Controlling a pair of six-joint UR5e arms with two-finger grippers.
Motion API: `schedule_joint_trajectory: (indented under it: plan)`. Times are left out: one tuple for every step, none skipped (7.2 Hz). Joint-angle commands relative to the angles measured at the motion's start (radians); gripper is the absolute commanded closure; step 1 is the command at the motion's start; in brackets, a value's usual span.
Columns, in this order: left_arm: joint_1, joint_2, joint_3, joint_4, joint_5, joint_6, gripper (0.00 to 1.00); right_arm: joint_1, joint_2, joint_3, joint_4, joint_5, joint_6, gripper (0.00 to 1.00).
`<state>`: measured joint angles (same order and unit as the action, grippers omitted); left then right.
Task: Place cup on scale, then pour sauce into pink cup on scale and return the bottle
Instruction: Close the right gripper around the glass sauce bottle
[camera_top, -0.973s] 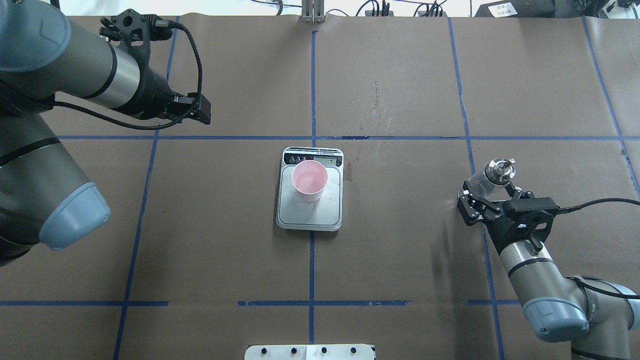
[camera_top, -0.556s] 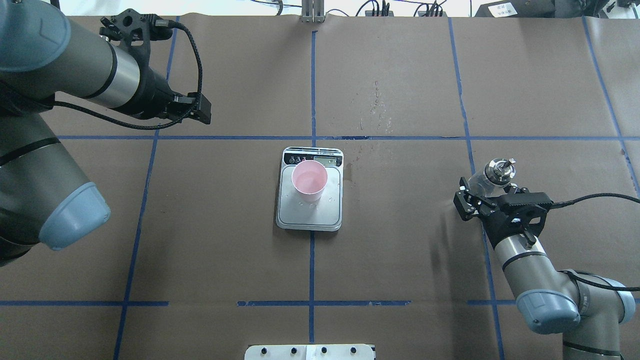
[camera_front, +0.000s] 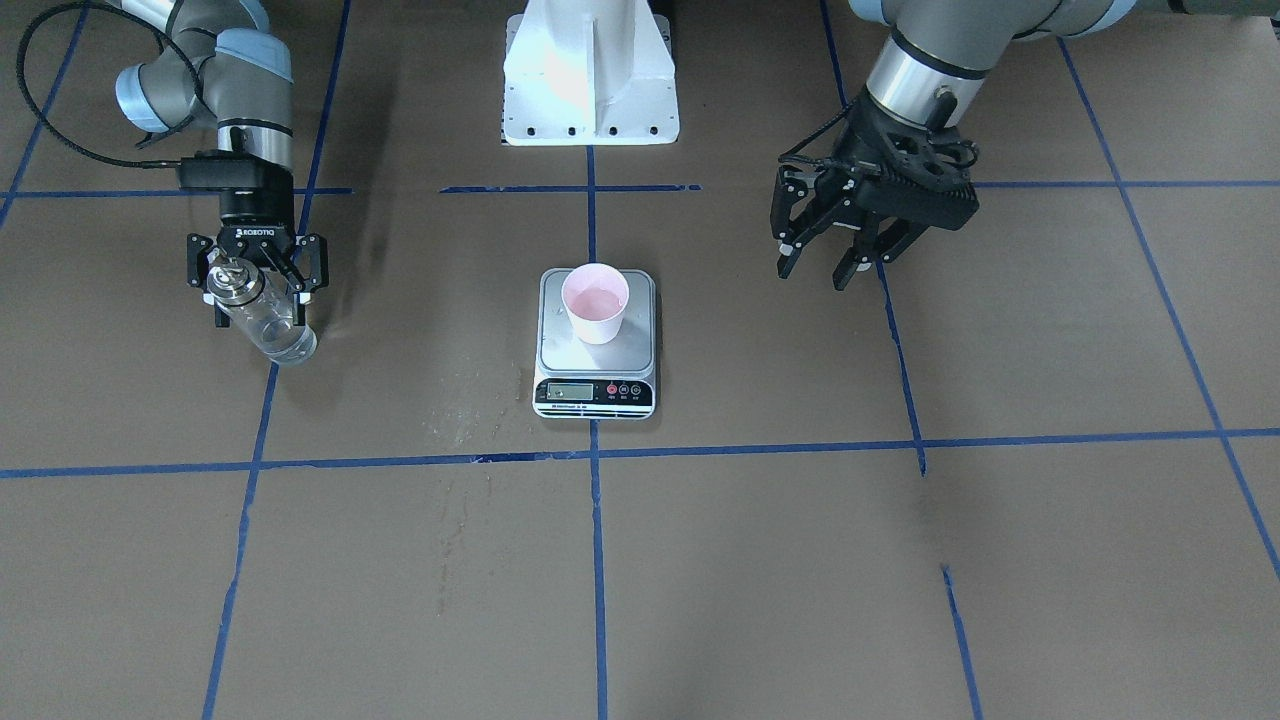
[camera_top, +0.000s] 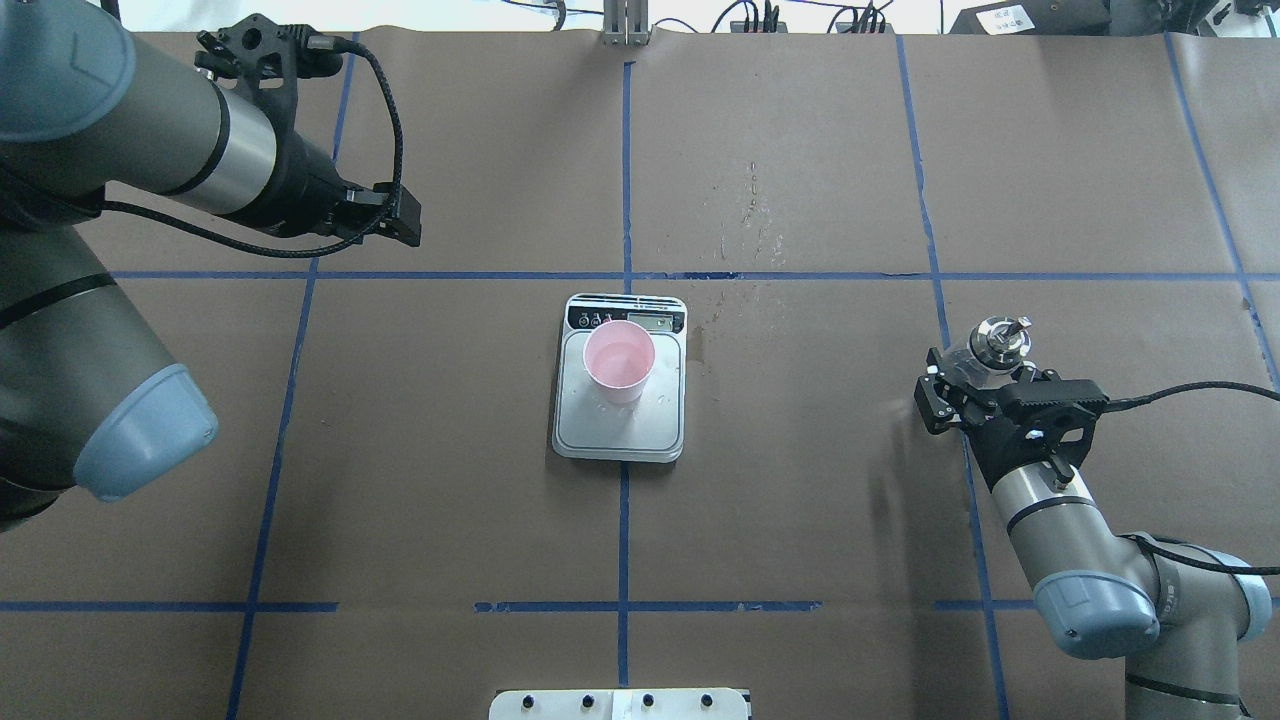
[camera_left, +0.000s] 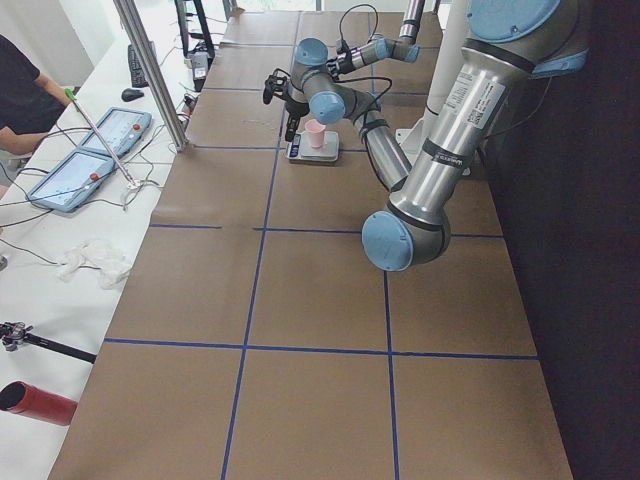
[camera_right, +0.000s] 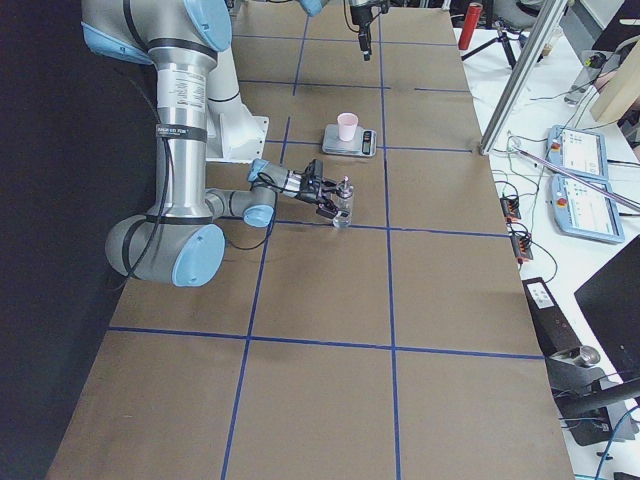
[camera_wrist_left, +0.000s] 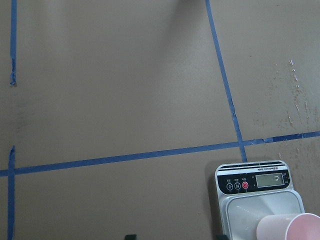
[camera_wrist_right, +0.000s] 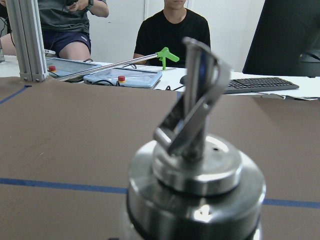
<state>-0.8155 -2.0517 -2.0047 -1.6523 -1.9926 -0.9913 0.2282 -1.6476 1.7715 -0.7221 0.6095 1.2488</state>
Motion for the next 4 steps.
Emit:
schedule_joint_trajectory:
  plan:
    - [-0.002, 0.001, -0.009, 0.002, -0.002, 0.000, 0.39, 0.002, 0.002, -0.014, 0.001, 0.001, 0.001, 0.65]
    - [-0.002, 0.001, -0.020, 0.012, -0.002, -0.001, 0.39, 0.002, 0.002, -0.012, 0.006, -0.001, -0.002, 0.91]
    - [0.001, -0.008, -0.035, 0.056, -0.002, -0.001, 0.39, 0.008, 0.015, -0.003, 0.019, -0.001, -0.065, 1.00]
    - [-0.001, -0.010, -0.036, 0.058, -0.002, 0.000, 0.39, 0.019, 0.066, -0.001, 0.021, -0.008, -0.130, 1.00]
